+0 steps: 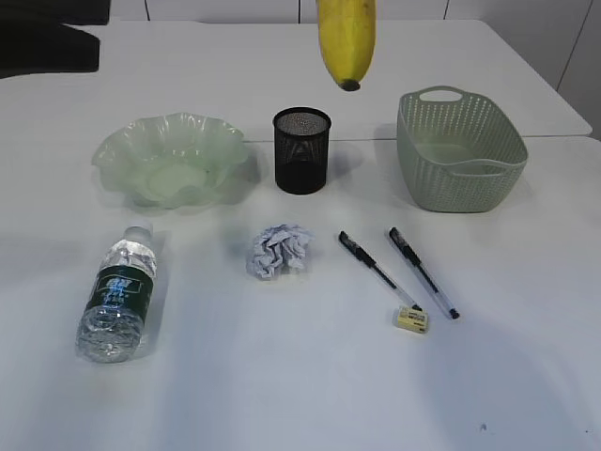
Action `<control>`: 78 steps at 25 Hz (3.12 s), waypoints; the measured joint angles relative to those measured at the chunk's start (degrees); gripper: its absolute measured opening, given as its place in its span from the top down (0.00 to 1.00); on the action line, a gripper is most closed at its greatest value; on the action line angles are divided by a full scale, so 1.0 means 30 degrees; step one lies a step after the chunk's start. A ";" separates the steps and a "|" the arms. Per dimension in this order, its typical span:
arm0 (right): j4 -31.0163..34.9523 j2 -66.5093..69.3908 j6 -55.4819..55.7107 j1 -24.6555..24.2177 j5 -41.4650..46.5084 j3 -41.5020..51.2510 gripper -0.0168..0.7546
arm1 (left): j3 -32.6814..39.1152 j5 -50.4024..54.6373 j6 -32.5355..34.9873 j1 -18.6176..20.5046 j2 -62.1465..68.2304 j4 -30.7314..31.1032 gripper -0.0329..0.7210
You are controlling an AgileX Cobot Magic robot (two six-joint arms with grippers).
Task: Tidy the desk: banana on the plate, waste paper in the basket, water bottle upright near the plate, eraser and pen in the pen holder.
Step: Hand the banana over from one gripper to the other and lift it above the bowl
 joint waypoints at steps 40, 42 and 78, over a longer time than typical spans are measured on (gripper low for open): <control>0.5291 0.2790 -0.1877 0.1327 -0.0364 -0.0044 0.65 | 0.0000 -0.0146 0.6749 -0.1614 0.5787 -0.6571 0.35; 0.5291 0.2790 -0.1930 0.1327 -0.0365 -0.0044 0.65 | 0.0000 -0.0146 0.6817 -0.1737 0.5787 -0.7227 0.34; 0.6694 0.2790 -0.1973 0.3102 -0.0435 -0.0044 0.65 | 0.0000 -0.0246 0.6931 -0.3040 0.5798 -0.9457 0.32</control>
